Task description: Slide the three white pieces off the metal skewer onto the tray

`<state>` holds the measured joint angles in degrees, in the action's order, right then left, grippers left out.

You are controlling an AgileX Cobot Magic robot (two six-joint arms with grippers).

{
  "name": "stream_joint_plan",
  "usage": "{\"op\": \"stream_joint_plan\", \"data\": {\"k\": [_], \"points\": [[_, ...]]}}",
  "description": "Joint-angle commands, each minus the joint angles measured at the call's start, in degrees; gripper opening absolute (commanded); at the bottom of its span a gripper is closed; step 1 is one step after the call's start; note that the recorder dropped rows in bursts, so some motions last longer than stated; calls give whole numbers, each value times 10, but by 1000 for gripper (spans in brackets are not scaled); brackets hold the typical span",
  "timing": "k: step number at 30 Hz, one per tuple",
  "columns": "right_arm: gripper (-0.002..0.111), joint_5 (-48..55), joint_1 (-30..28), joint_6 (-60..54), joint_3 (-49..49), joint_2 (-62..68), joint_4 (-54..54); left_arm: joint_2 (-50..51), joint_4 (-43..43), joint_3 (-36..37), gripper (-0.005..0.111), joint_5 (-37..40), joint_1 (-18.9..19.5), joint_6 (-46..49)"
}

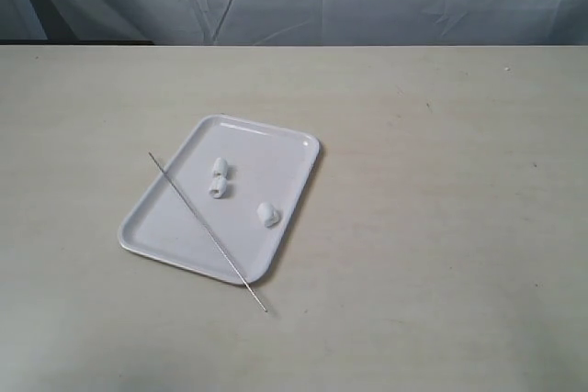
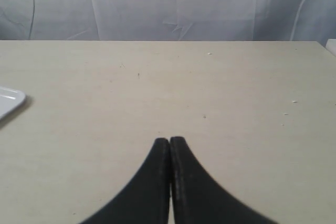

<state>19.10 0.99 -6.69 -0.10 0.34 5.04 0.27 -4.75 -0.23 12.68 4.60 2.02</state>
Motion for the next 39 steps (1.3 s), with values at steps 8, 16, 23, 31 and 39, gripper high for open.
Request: {"op": "stream_joint_plan", "data": {"k": [8, 16, 23, 31, 39], "points": [[-1, 1, -3, 1, 1, -3, 17, -3, -6, 2, 0, 2, 3, -2], [-1, 1, -3, 1, 1, -3, 17, -3, -6, 2, 0, 1, 3, -2], [-1, 1, -3, 1, 1, -3, 18, -3, -6, 2, 0, 1, 3, -2], [-1, 1, -3, 2, 1, -3, 19, -3, -6, 2, 0, 1, 3, -2], [-1, 1, -3, 2, 1, -3, 19, -3, -6, 2, 0, 1, 3, -2]]}}
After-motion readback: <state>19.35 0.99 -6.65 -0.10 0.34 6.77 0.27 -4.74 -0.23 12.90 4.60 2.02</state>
